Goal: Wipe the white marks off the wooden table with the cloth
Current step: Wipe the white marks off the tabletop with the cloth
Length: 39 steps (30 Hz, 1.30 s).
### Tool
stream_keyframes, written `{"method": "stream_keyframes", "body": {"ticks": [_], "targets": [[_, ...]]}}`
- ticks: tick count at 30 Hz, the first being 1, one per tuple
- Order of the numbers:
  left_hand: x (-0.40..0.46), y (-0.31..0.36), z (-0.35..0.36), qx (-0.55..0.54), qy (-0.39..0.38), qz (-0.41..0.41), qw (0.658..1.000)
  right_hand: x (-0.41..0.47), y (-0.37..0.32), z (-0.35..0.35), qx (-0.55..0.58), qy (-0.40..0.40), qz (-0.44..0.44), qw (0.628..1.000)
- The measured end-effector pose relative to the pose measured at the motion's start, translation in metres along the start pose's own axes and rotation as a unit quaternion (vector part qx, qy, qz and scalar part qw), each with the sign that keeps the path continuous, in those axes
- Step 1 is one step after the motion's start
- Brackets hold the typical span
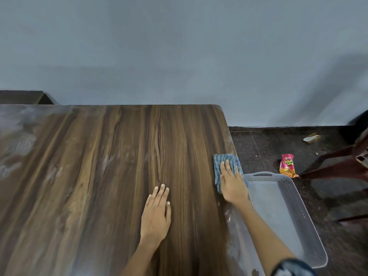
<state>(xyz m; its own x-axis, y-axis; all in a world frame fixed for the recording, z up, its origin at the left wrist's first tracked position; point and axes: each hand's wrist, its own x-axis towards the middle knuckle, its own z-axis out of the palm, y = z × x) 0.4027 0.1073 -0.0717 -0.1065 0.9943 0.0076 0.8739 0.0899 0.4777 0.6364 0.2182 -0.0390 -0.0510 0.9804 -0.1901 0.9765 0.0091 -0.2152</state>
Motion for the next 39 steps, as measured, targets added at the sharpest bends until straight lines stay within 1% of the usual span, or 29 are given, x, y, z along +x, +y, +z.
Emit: {"method": "stream_keyframes", "body": {"ticks": [1, 3, 5, 8, 9, 10, 12, 14, 16, 18, 20, 22, 23, 24, 26, 28, 30, 31, 33, 34, 36, 37, 38, 39], "targets": [[-0.002, 0.0, 0.0, -0.002, 0.002, -0.003, 1.0, 0.013, -0.008, -0.003, -0.002, -0.014, 0.016, 1.0], [-0.006, 0.0, 0.0, -0.004, 0.006, -0.004, 1.0, 0.025, -0.031, 0.0, -0.001, -0.021, 0.002, 1.0], [-0.01, -0.001, 0.0, -0.007, 0.015, -0.001, 1.0, 0.01, -0.056, 0.013, -0.008, -0.004, -0.068, 0.998], [-0.014, -0.002, 0.0, -0.012, 0.02, 0.007, 1.0, -0.051, -0.073, 0.035, -0.015, 0.0, -0.204, 0.979], [-0.015, -0.003, 0.0, -0.011, 0.019, 0.009, 1.0, -0.074, -0.07, 0.042, -0.021, -0.012, -0.233, 0.972], [-0.015, -0.003, 0.0, -0.01, 0.018, 0.01, 1.0, -0.094, -0.062, 0.047, -0.021, -0.02, -0.244, 0.969], [-0.016, -0.004, -0.001, -0.009, 0.016, 0.01, 1.0, -0.124, -0.036, 0.049, 0.004, -0.021, -0.219, 0.975], [-0.018, -0.004, -0.001, -0.008, 0.012, 0.012, 1.0, -0.129, -0.01, 0.038, 0.028, 0.005, -0.166, 0.986], [-0.021, -0.005, -0.001, -0.007, 0.009, 0.013, 1.0, -0.111, 0.008, 0.026, 0.031, 0.016, -0.097, 0.995], [-0.025, -0.006, -0.002, -0.008, 0.01, 0.013, 1.0, -0.079, 0.013, 0.017, 0.031, 0.008, -0.014, 0.999], [-0.03, -0.006, -0.002, -0.011, 0.011, 0.008, 1.0, -0.051, 0.001, 0.013, 0.026, -0.008, 0.024, 0.999], [-0.036, -0.006, -0.003, -0.013, 0.009, 0.006, 1.0, -0.04, -0.02, 0.015, 0.024, -0.008, 0.013, 1.0], [-0.038, -0.006, -0.003, -0.013, 0.009, 0.005, 1.0, -0.042, -0.031, 0.018, 0.023, -0.005, -0.005, 1.0], [-0.04, -0.006, -0.003, -0.012, 0.01, 0.004, 1.0, -0.049, -0.04, 0.023, 0.021, 0.0, -0.031, 0.999], [-0.043, -0.006, -0.003, -0.01, 0.011, 0.001, 1.0, -0.08, -0.055, 0.035, 0.018, 0.009, -0.112, 0.994], [-0.046, -0.006, -0.003, -0.006, 0.011, -0.002, 1.0, -0.12, -0.059, 0.046, 0.006, -0.013, -0.194, 0.981], [-0.048, -0.006, -0.002, -0.004, 0.016, -0.007, 1.0, -0.159, -0.048, 0.051, -0.004, -0.028, -0.227, 0.973], [-0.05, -0.006, -0.001, -0.002, 0.019, -0.009, 1.0, -0.174, -0.037, 0.049, -0.005, -0.024, -0.222, 0.975], [-0.054, -0.003, 0.001, -0.002, 0.025, -0.02, 0.999, -0.185, -0.01, 0.04, 0.001, 0.0, -0.177, 0.984], [-0.057, -0.002, 0.002, -0.002, 0.026, -0.03, 0.999, -0.181, 0.005, 0.034, 0.013, -0.004, -0.152, 0.988], [-0.066, 0.003, 0.005, -0.001, 0.031, -0.057, 0.998, -0.156, 0.025, 0.023, 0.036, -0.03, -0.084, 0.995], [-0.072, 0.007, 0.007, 0.002, 0.035, -0.069, 0.997, -0.14, 0.027, 0.02, 0.029, -0.025, -0.053, 0.998], [-0.078, 0.011, 0.009, 0.004, 0.04, -0.081, 0.996, -0.127, 0.025, 0.019, 0.013, -0.024, -0.041, 0.999], [-0.085, 0.015, 0.012, 0.006, 0.043, -0.093, 0.995, -0.117, 0.018, 0.017, 0.002, -0.027, -0.048, 0.998]]}}
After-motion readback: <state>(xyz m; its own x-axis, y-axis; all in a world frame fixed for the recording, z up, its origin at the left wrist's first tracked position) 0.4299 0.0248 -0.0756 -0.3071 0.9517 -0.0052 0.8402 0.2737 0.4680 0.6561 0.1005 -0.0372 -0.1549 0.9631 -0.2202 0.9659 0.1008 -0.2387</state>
